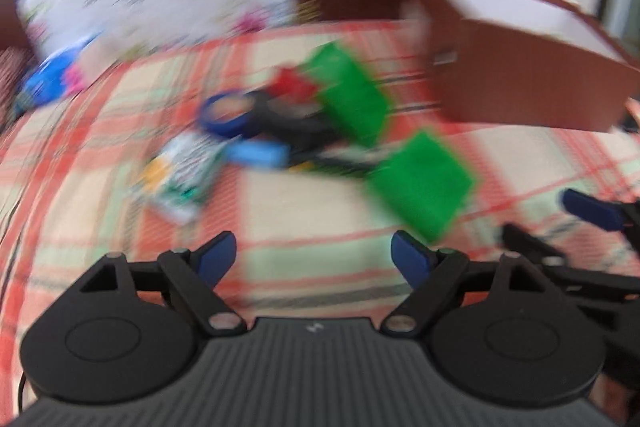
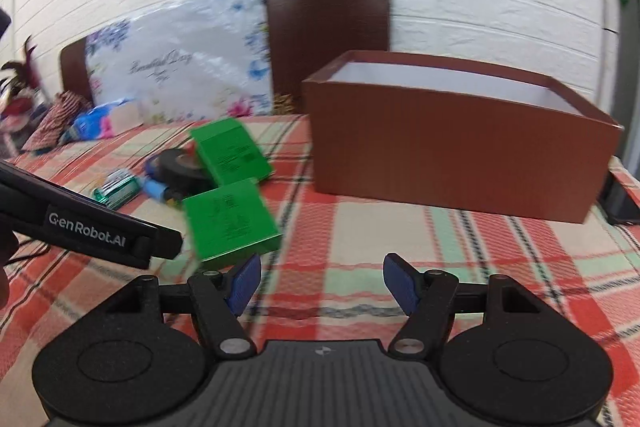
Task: Organize objects
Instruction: 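Reach the left gripper to the green box and grasp it, then carry the green box into the brown box and release it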
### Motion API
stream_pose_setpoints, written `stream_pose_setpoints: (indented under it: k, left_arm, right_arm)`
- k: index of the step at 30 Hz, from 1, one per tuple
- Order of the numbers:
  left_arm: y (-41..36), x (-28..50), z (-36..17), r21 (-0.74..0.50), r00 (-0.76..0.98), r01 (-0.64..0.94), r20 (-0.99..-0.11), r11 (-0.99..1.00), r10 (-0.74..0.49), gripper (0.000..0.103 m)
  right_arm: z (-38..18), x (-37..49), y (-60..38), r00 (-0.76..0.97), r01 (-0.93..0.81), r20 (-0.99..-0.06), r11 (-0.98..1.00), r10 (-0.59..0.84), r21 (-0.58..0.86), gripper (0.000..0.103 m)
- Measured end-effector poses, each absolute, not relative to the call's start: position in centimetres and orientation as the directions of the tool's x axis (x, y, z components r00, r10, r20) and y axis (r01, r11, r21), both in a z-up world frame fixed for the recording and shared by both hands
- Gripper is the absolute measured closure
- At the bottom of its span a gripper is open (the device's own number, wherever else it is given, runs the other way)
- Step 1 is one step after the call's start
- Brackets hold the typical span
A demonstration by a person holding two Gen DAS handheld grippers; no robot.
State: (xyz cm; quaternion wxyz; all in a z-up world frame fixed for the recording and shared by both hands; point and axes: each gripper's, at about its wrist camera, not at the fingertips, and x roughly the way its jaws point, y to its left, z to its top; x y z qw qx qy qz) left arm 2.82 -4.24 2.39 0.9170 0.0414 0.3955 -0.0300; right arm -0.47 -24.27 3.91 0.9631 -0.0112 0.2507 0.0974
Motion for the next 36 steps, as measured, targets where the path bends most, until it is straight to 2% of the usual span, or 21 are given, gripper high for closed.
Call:
stream_pose_setpoints:
  k: [2, 3, 5, 7, 11, 14, 16, 21, 22, 23, 25, 27, 30, 31, 33, 34, 35, 36]
  left_arm:
    - [-1.6, 3.3, 1.1, 0.031, 0.656, 0.010, -0.755, 0.999, 0.017, 0.016]
    - [-0.5, 3.2, 0.8, 0.009, 0.666, -0.009, -0.746, 1.000, 0.013, 0.011]
    - [0.5, 3.0, 0.4, 0.033, 0.691, -0.026, -0.721, 0.999, 0.042, 0.007]
    - [0.9, 2.6, 0.1, 0.028, 0.705, -0.020, -0.709, 0.999, 0.033, 0.005]
    - [0.7, 2.6, 0.1, 0.036, 0.706, -0.023, -0.707, 0.999, 0.042, 0.005]
    - [1.0, 2.9, 0.5, 0.015, 0.685, -0.030, -0.727, 0.999, 0.032, 0.006]
    - [1.1, 2.9, 0.8, -0.017, 0.666, -0.023, -0.746, 1.000, 0.003, 0.007]
    - [-0.8, 1.8, 2.4, -0.165, 0.627, 0.113, -0.753, 0.980, -0.199, 0.009]
    - [-1.5, 1.5, 2.7, -0.183, 0.622, 0.148, -0.746, 0.972, -0.236, 0.009]
    - [-2.3, 1.3, 3.1, -0.195, 0.619, 0.181, -0.739, 0.964, -0.266, 0.009]
    - [-3.9, 1.0, 3.5, -0.198, 0.615, 0.239, -0.727, 0.950, -0.306, 0.009]
    - [-5.4, 1.1, 3.6, -0.177, 0.608, 0.282, -0.727, 0.943, -0.319, 0.010]
    - [-6.9, 2.0, 3.1, -0.142, 0.596, 0.317, -0.740, 0.938, -0.313, 0.015]
    - [-7.1, 2.5, 2.6, -0.145, 0.579, 0.324, -0.751, 0.935, -0.317, 0.020]
    - [-7.1, 3.2, 1.8, -0.199, 0.536, 0.327, -0.766, 0.924, -0.355, 0.026]
    - [-7.0, 3.2, 1.6, -0.228, 0.531, 0.327, -0.759, 0.917, -0.378, 0.036]
    - [-7.1, 3.1, 1.6, -0.242, 0.525, 0.339, -0.753, 0.909, -0.396, 0.040]
    - [-7.3, 3.0, 1.7, -0.257, 0.515, 0.357, -0.749, 0.898, -0.418, 0.053]
  right_arm:
    - [3.8, 0.3, -23.1, 0.840, -0.234, -0.501, 0.972, 0.207, 0.009, 0.035]
    - [3.8, 0.6, -22.6, 0.835, -0.251, -0.505, 0.968, 0.219, 0.005, 0.034]
    - [3.7, 1.7, -21.5, 0.822, -0.285, -0.514, 0.958, 0.245, 0.001, 0.029]
    - [3.7, 2.6, -20.6, 0.811, -0.303, -0.524, 0.953, 0.260, 0.004, 0.029]
    - [3.2, 4.4, -19.6, 0.785, -0.325, -0.552, 0.945, 0.282, 0.020, 0.036]
    - [3.6, 3.7, -20.1, 0.788, -0.323, -0.546, 0.946, 0.284, 0.026, 0.038]
    - [3.6, 2.5, -20.3, 0.781, -0.315, -0.568, 0.949, 0.260, 0.000, 0.038]
    - [3.6, -3.5, -21.0, 0.778, -0.357, -0.568, 0.933, 0.268, -0.049, 0.036]
    - [3.6, -4.5, -21.3, 0.781, -0.376, -0.555, 0.925, 0.285, -0.055, 0.033]
    - [3.6, -5.2, -21.5, 0.784, -0.397, -0.542, 0.915, 0.301, -0.066, 0.021]
    - [3.7, -5.8, -21.7, 0.803, -0.396, -0.513, 0.915, 0.303, -0.080, 0.012]
    - [3.5, -4.8, -21.7, 0.786, -0.399, -0.534, 0.915, 0.312, -0.052, 0.013]
    - [3.0, -3.8, -21.6, 0.754, -0.403, -0.575, 0.915, 0.318, -0.023, 0.016]
    - [3.0, -3.3, -21.6, 0.747, -0.404, -0.579, 0.915, 0.326, -0.005, 0.016]
    - [2.9, -2.6, -22.0, 0.737, -0.396, -0.583, 0.917, 0.342, 0.037, 0.015]
    - [2.8, -2.5, -22.2, 0.736, -0.393, -0.581, 0.918, 0.347, 0.052, 0.018]
    - [2.8, -2.5, -22.4, 0.739, -0.390, -0.576, 0.919, 0.350, 0.058, 0.029]
    - [2.8, -2.6, -22.5, 0.740, -0.392, -0.570, 0.918, 0.357, 0.066, 0.036]
